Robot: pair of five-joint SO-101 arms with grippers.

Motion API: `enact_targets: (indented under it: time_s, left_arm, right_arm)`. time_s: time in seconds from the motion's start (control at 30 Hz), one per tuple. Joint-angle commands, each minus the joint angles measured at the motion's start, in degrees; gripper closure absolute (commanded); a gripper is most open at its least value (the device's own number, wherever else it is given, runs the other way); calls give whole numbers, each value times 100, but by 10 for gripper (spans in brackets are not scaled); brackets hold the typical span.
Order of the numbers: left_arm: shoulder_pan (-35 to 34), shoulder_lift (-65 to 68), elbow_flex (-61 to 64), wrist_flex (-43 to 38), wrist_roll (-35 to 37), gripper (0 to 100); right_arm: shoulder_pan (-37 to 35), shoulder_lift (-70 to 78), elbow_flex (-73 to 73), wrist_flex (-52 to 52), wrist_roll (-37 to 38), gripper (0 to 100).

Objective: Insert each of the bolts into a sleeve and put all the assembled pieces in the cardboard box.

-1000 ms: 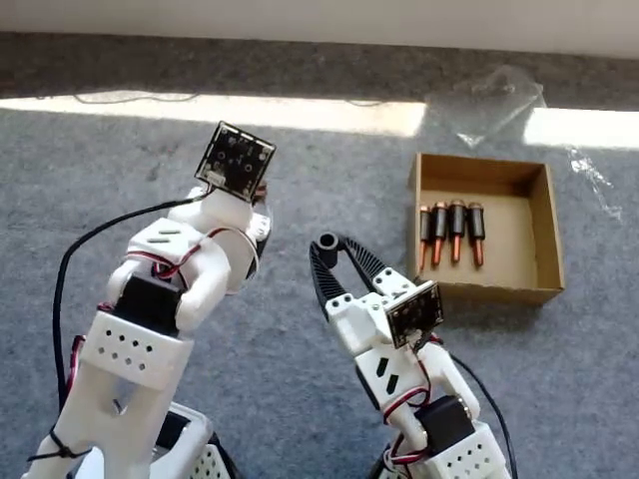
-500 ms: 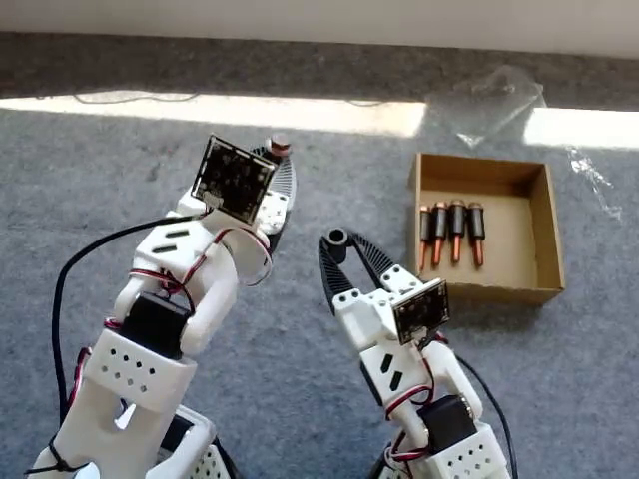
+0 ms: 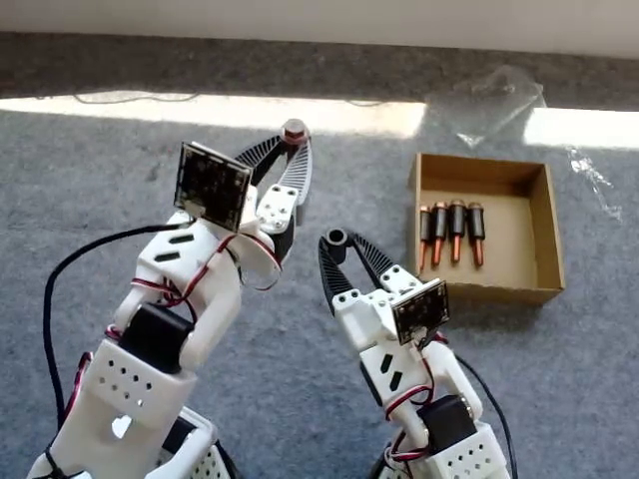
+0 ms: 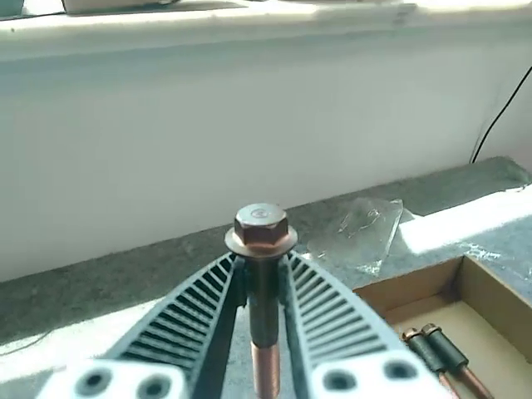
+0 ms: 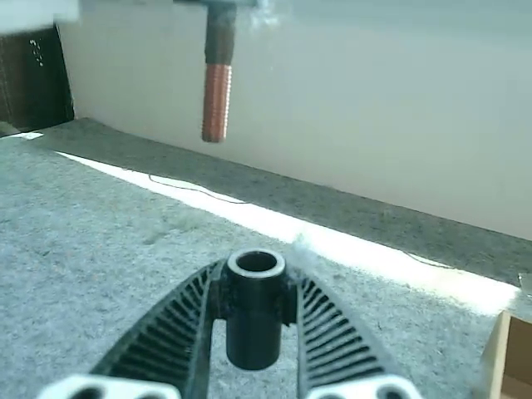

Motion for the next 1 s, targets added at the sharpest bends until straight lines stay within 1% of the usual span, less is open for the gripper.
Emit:
enact_targets:
  time_s: [0.0, 0.1, 0.27, 0.4, 0.57, 0.67, 0.8, 0.97]
  left_arm:
    - [101, -655, -13, -141, 176, 994]
    - [321, -1165, 338, -114, 404, 994]
    - [673, -1657, 866, -246, 396, 994]
    - [822, -1657, 1007, -255, 404, 994]
    - [980, -1657, 1051, -255, 404, 994]
    - [980, -1657, 1051, -264, 396, 994]
    - [980, -1648, 1068, -527, 396, 993]
    - [980, -1640, 1068, -536, 404, 993]
  right_arm:
    - [66, -40, 690, -215, 62, 994]
    - [66, -40, 690, -207, 62, 994]
    - [66, -40, 690, -207, 62, 994]
    - [57, -40, 690, -84, 62, 994]
    - [48, -40, 699, -277, 62, 994]
    - [48, -40, 699, -470, 62, 994]
    - [48, -40, 699, -462, 62, 994]
    - [48, -40, 699, -462, 62, 994]
